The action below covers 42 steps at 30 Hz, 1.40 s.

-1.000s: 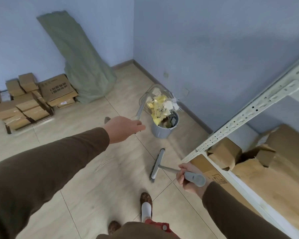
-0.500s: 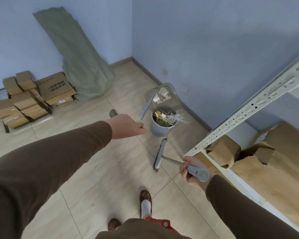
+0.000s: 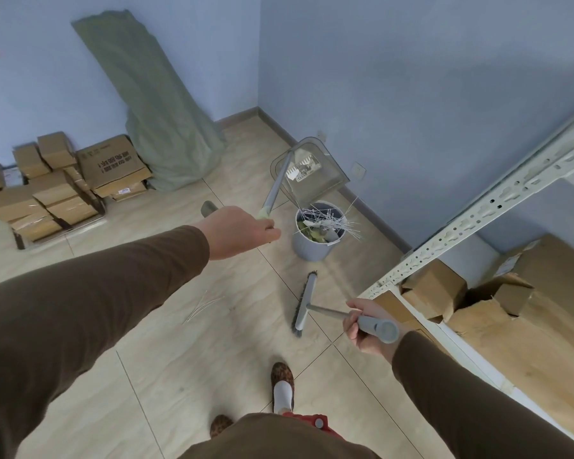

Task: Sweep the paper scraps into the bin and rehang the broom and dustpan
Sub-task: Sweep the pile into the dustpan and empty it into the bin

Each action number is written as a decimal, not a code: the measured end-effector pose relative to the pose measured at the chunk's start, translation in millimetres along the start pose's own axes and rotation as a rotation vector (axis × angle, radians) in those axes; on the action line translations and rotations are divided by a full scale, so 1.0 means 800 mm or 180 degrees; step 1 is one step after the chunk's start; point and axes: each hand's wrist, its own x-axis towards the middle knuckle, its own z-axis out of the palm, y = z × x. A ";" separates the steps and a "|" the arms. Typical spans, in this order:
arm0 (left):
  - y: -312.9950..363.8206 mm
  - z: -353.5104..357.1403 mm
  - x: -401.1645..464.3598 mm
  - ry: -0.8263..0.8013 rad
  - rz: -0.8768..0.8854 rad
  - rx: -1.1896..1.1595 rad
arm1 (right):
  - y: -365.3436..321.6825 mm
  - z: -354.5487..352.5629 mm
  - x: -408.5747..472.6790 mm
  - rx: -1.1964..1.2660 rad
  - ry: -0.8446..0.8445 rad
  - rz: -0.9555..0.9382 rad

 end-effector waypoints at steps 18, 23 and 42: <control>-0.049 -0.008 -0.058 0.0929 -0.1295 -0.1161 | 0.016 0.046 -0.003 -0.0263 0.0018 -0.0009; -0.081 -0.026 -0.106 0.1421 -0.2271 -0.2656 | 0.012 0.063 -0.010 -0.0416 -0.0075 0.0017; 0.027 0.142 -0.432 0.0407 -0.4642 -0.4593 | 0.029 0.196 0.022 -0.1389 -0.0623 0.0251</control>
